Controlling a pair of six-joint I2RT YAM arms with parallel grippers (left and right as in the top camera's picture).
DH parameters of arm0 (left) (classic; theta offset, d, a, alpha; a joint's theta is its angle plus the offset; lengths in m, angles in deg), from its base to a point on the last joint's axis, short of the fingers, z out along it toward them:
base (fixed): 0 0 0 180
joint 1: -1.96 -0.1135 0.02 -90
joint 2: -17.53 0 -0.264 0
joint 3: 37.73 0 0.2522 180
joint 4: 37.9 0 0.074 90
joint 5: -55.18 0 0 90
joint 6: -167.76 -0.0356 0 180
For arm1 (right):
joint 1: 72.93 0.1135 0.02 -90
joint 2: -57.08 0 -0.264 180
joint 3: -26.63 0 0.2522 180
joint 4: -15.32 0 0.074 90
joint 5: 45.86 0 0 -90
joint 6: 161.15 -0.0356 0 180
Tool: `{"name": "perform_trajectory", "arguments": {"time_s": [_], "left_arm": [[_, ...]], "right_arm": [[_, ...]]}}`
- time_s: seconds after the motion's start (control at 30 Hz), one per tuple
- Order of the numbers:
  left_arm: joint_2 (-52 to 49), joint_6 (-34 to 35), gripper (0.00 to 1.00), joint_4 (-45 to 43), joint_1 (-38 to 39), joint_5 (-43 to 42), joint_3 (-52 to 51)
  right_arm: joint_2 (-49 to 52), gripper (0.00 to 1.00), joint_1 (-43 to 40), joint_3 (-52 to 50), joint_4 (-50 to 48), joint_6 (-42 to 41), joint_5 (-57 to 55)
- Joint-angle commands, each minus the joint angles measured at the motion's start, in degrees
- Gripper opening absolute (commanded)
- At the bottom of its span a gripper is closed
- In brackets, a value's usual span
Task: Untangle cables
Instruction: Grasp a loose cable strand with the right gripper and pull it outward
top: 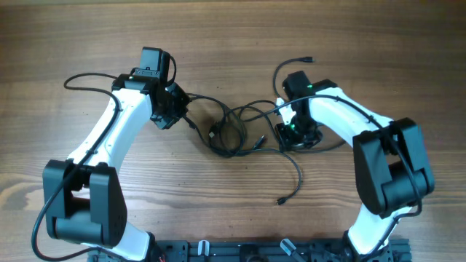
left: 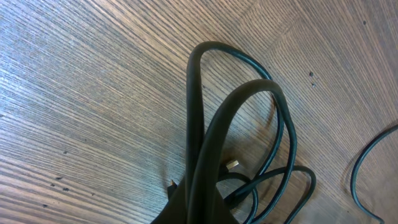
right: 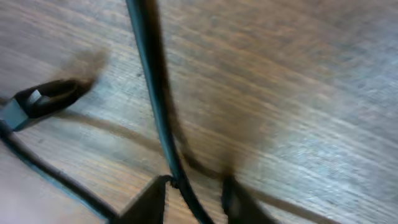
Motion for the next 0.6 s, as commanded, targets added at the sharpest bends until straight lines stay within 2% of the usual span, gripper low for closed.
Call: {"name": "perform_trajectory", "arguments": {"time_s": [0.0,0.1,0.17,0.3,0.37,0.43,0.57], "left_arm": [[-0.35,-0.92,0.04,-0.22,0.26,0.59,-0.35],[-0.35,0.09,0.04,-2.1,0.26,0.57,-0.35],[-0.35,1.05,0.04,-2.14,0.26,0.59,-0.37],[-0.35,1.03,0.04,-2.08,0.26,0.61,-0.37],[-0.35,1.01,0.04,-2.08,0.26,0.61,-0.37],[-0.35,1.05,0.04,-2.38,0.26,0.79,-0.37],[-0.98,1.03,0.04,-2.62,0.26,0.76,-0.37]], "right_arm": [[0.92,0.04,1.03,-1.46,-3.32,-5.77,-9.09],[0.22,0.04,0.7,7.32,-0.83,-7.32,-7.74],[-1.4,0.04,0.0,22.95,4.83,-7.34,-4.85],[-2.51,0.04,-1.79,55.41,7.56,-11.21,1.77],[-2.8,0.04,-2.64,66.36,7.82,-11.43,1.7],[-3.17,0.04,-4.22,75.43,5.77,-13.9,1.75],[-3.3,0.05,-5.68,86.27,0.37,-17.88,1.75]]}}
